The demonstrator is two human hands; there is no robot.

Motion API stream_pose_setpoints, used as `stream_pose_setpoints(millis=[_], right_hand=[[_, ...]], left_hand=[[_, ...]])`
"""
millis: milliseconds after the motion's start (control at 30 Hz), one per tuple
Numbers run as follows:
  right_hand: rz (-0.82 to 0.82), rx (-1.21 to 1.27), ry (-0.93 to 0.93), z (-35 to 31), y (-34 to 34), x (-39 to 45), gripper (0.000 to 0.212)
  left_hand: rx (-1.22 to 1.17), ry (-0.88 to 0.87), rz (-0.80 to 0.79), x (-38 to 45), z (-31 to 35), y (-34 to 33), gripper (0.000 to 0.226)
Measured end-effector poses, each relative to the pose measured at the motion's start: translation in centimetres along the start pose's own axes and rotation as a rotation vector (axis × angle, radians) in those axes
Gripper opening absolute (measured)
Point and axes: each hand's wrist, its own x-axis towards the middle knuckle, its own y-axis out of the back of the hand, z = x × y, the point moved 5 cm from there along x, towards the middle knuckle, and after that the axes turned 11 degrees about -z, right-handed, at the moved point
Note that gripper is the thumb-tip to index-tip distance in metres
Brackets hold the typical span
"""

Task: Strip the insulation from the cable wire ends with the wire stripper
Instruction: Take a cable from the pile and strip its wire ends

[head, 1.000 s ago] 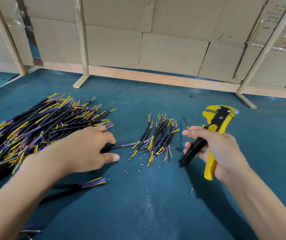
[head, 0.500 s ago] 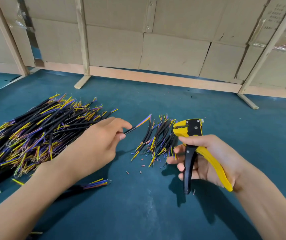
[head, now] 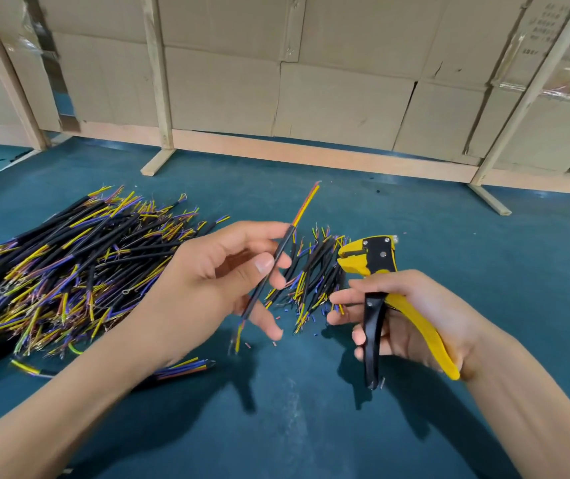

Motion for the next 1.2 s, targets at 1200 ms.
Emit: stream_pose_setpoints(millis=[1200], right_hand=[[0.093, 0.068, 0.720, -1.7, -3.7, -1.0, 0.025]], left_hand=[[-0.232, 0.336, -0.357, -0.8, -2.5, -3.6, 0.035]])
